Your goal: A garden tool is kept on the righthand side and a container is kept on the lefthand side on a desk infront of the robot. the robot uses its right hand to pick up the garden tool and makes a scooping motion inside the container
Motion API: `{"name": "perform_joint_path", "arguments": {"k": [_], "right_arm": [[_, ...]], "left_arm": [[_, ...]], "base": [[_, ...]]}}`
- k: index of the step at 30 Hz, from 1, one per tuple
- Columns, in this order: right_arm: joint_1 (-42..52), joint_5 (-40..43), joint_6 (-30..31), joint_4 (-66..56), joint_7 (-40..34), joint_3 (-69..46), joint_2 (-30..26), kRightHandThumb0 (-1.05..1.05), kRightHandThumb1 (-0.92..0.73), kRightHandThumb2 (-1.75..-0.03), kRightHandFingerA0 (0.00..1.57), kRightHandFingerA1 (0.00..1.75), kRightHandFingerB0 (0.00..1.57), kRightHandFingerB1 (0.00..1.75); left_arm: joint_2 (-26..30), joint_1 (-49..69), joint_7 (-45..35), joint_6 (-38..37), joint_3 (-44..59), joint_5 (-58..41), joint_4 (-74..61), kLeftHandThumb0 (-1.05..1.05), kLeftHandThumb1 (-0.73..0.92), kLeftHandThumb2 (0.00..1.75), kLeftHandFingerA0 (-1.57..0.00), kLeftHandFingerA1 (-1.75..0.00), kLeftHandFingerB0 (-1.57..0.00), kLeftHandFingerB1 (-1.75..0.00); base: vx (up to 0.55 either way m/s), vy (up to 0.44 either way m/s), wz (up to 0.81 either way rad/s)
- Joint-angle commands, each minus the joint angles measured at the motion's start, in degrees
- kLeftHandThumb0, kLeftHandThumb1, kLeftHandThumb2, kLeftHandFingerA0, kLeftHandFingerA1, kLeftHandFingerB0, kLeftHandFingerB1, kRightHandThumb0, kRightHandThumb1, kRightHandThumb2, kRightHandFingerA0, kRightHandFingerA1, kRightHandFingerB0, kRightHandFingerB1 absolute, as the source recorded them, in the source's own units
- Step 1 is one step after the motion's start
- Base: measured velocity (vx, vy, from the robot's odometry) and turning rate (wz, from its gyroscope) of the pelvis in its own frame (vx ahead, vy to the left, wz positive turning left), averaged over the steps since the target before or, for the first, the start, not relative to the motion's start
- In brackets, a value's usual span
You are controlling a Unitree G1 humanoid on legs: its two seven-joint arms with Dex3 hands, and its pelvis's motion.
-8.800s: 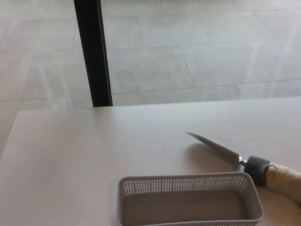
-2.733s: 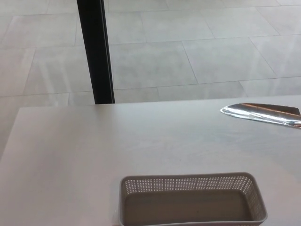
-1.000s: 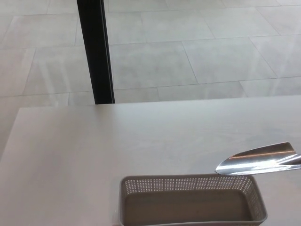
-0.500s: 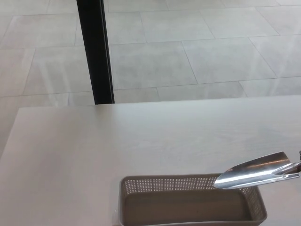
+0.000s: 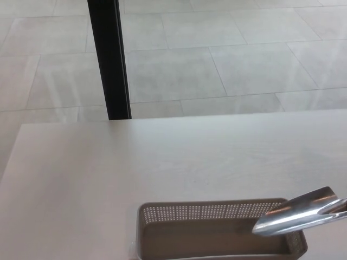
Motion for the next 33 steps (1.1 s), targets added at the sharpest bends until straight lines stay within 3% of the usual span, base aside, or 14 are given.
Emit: {"name": "perform_joint_path", "arguments": {"k": [1, 2, 3, 6, 8, 11, 12, 16, 18, 21, 24, 26, 27, 33], "right_arm": [[-0.73, -3.35, 1.12, -0.08, -3.61, 1.81, -1.71, -0.36, -0.49, -0.59, 0.96, 1.54, 0.99, 0.8], [-0.8, -3.33, 1.17, -0.02, -3.72, 1.97, -1.74, -0.36, -0.49, -0.59, 0.96, 1.54, 0.99, 0.8], [-0.55, -4.42, 2.32, -1.47, -2.45, 2.31, -2.24, -0.36, -0.48, -0.58, 0.97, 1.52, 1.01, 0.69], [-0.58, -4.63, 2.25, -2.28, -1.6, 2.74, -2.35, -0.33, -0.49, -0.55, 0.97, 1.5, 1.0, 0.68], [-0.57, -4.76, 2.24, -2.98, -1.23, 2.99, -2.24, -0.36, -0.52, -0.58, 0.97, 1.44, 1.0, 0.64], [0.31, -4.93, 4.32, -4.21, -0.36, 2.8, -1.65, -0.38, -0.53, -0.56, 1.0, 1.45, 1.02, 0.64], [1.01, -4.47, 5.33, -6.03, 1.5, 2.15, -1.52, -0.39, -0.52, -0.6, 0.97, 1.49, 1.01, 0.72], [3.21, -2.87, 7.75, -9.89, 6.47, 0.72, -0.76, -0.39, -0.52, -0.6, 0.95, 1.52, 1.0, 0.74], [4.21, -1.87, 10.4, -13.23, 11.61, -0.56, 0.78, -0.38, -0.53, -0.56, 0.94, 1.51, 1.01, 0.58], [4.74, -2.0, 11.92, -15.1, 13.79, -1.41, 1.71, -0.38, -0.53, -0.56, 0.96, 1.48, 1.02, 0.57], [6.19, -0.67, 14.22, -20.15, 20.76, -2.9, 3.24, -0.4, -0.55, -0.57, 0.93, 1.51, 1.0, 0.57], [7.47, -0.77, 18.25, -27.88, 31.54, -3.9, 4.8, -0.38, -0.61, -0.58, 0.87, 1.54, 0.98, 0.77], [7.79, -0.27, 18.68, -29.44, 33.82, -4.03, 5.3, -0.36, -0.57, -0.61, 0.86, 1.55, 1.0, 0.71], [8.44, -2.33, 19.26, -33.02, 36.83, -2.96, 7.86, -0.36, -0.62, -0.61, 0.88, 1.57, 0.96, 0.85]], "left_arm": [[0.69, 0.04, 0.68, 0.87, -0.4, -0.08, -0.13, -0.39, 0.66, 0.6, -0.66, -0.75, -0.47, -0.57], [0.69, 0.04, 0.69, 0.87, -0.43, -0.11, -0.13, -0.39, 0.66, 0.6, -0.66, -0.75, -0.47, -0.57], [0.78, 0.05, 0.08, 0.66, -0.15, -0.46, 0.31, -0.39, 0.66, 0.59, -0.63, -0.72, -0.46, -0.54], [0.92, -0.21, -0.2, 0.97, 0.29, -0.89, 0.71, -0.38, 0.66, 0.6, -0.61, -0.71, -0.45, -0.54], [0.95, -0.1, -0.36, 0.55, 0.25, -0.81, 0.9, -0.38, 0.65, 0.59, -0.69, -0.8, -0.48, -0.57], [1.28, 0.2, -0.52, 0.87, -0.81, 0.03, 0.03, -0.38, 0.66, 0.59, -0.65, -0.75, -0.5, -0.55], [1.07, 0.29, -0.57, 0.75, -0.27, -0.61, -0.12, -0.37, 0.67, 0.6, -0.62, -0.74, -0.48, -0.56], [1.14, 0.44, -0.62, 0.52, -0.43, -0.38, 0.47, -0.37, 0.66, 0.6, -0.61, -0.7, -0.45, -0.54], [1.21, 0.35, -0.86, 0.4, -0.6, -0.17, 0.89, -0.38, 0.66, 0.6, -0.65, -0.7, -0.47, -0.54], [1.17, 0.14, -0.19, 0.8, -0.62, -0.15, 0.83, -0.37, 0.66, 0.6, -0.65, -0.71, -0.47, -0.54], [0.99, 0.72, -0.21, 0.51, -0.68, -0.12, 0.66, -0.38, 0.67, 0.6, -0.66, -0.72, -0.47, -0.55], [0.66, 0.76, 0.02, 0.64, -0.16, -0.7, 0.25, -0.39, 0.67, 0.6, -0.67, -0.73, -0.47, -0.55], [0.69, 0.71, -0.15, 0.67, -0.25, -0.64, 0.21, -0.39, 0.67, 0.6, -0.67, -0.73, -0.47, -0.55], [0.69, 0.52, -0.02, 1.15, -0.22, -0.62, 0.4, -0.38, 0.66, 0.6, -0.68, -0.73, -0.48, -0.56]], "base": [[0.0, 0.0, 0.0], [0.0, 0.0, 0.0], [0.0, 0.0, 0.0], [0.0, 0.0, 0.0], [0.0, 0.0, 0.0], [0.0, 0.0, 0.0], [0.0, 0.0, 0.0], [0.0, 0.0, 0.0], [0.0, 0.0, 0.0], [0.0, 0.0, 0.0], [0.0, 0.0, 0.0], [0.0, 0.0, 0.0], [0.0, 0.0, 0.0], [0.0, 0.0, 0.0]]}}
